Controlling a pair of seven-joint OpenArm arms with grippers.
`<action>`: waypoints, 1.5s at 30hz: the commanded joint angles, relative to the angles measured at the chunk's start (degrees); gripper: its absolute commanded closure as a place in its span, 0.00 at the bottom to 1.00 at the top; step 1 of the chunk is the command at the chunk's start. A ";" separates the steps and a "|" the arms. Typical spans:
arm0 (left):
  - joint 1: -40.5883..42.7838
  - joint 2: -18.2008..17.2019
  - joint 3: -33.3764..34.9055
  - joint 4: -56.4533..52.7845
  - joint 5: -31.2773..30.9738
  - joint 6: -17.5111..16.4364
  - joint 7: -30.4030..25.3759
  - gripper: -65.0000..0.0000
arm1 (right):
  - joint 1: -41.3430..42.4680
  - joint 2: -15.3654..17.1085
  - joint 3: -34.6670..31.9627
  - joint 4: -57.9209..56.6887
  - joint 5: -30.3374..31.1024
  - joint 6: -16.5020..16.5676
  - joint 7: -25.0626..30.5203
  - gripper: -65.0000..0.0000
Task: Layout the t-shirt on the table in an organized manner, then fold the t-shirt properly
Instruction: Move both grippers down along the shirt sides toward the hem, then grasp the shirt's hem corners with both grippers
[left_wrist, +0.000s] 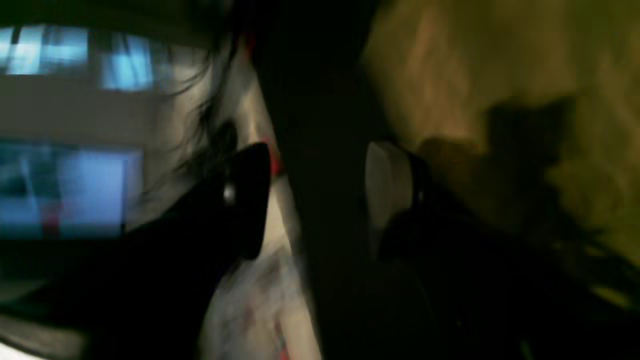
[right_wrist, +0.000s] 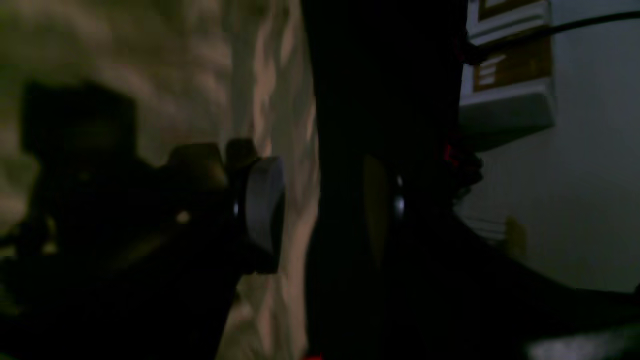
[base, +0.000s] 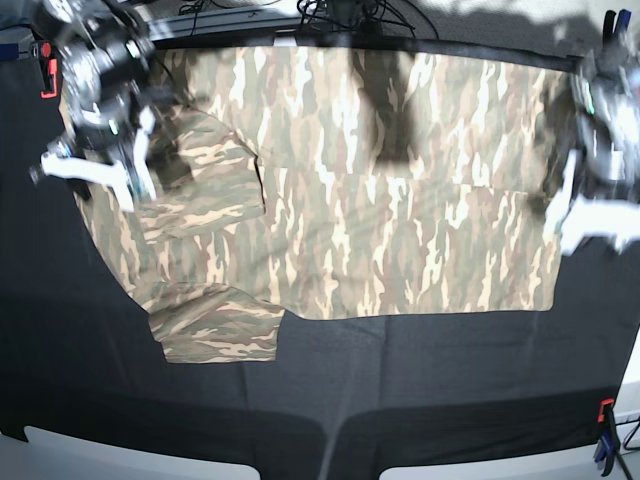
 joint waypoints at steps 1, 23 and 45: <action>-4.61 0.35 -0.70 -1.57 -2.36 -0.61 -1.20 0.56 | 1.14 -0.57 0.52 0.94 -1.14 -0.20 0.66 0.61; -46.75 22.45 -3.69 -83.62 -48.04 -34.77 -8.57 0.56 | 2.01 -15.93 0.50 0.96 -1.75 2.56 -0.76 0.61; -38.58 24.33 -22.08 -85.55 -46.69 -43.78 -12.57 0.56 | 2.03 -15.91 0.50 0.96 -1.75 3.04 -2.82 0.61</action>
